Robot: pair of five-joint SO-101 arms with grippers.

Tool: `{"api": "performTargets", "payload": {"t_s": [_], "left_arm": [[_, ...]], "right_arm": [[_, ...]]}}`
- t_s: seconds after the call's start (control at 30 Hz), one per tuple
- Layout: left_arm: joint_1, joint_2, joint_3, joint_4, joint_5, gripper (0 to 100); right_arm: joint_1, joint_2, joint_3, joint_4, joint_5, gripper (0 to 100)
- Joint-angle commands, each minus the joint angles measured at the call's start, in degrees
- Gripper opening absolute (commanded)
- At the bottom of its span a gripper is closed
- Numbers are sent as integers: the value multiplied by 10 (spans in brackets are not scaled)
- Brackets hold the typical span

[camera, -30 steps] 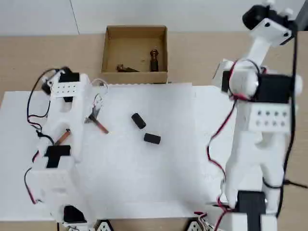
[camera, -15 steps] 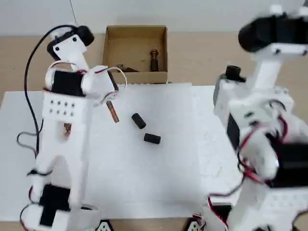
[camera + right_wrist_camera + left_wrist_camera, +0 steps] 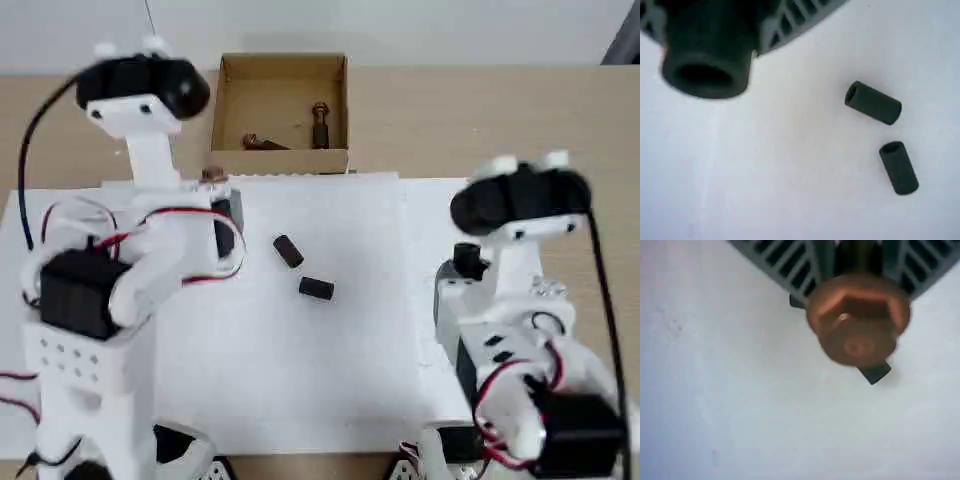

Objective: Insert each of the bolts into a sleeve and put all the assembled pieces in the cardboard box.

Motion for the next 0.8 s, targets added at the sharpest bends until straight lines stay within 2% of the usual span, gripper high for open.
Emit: {"api": "performTargets", "payload": {"t_s": [0.0,0.23,0.43,0.63,0.77], "left_arm": [[6,-62,51,-1,-23,5],[1,-164,219,-41,-25,5],[1,-274,406,-164,-53,5],[1,-356,531,-255,-49,5],[-28,-395,597,-331,10,5]], "right_arm": [[-1,-58,78,-45,6,3],[-16,-141,241,-122,1,3],[-73,-204,369,-218,0,3],[-129,-245,460,-284,1,3],[-161,-262,514,-311,2,3]]}}
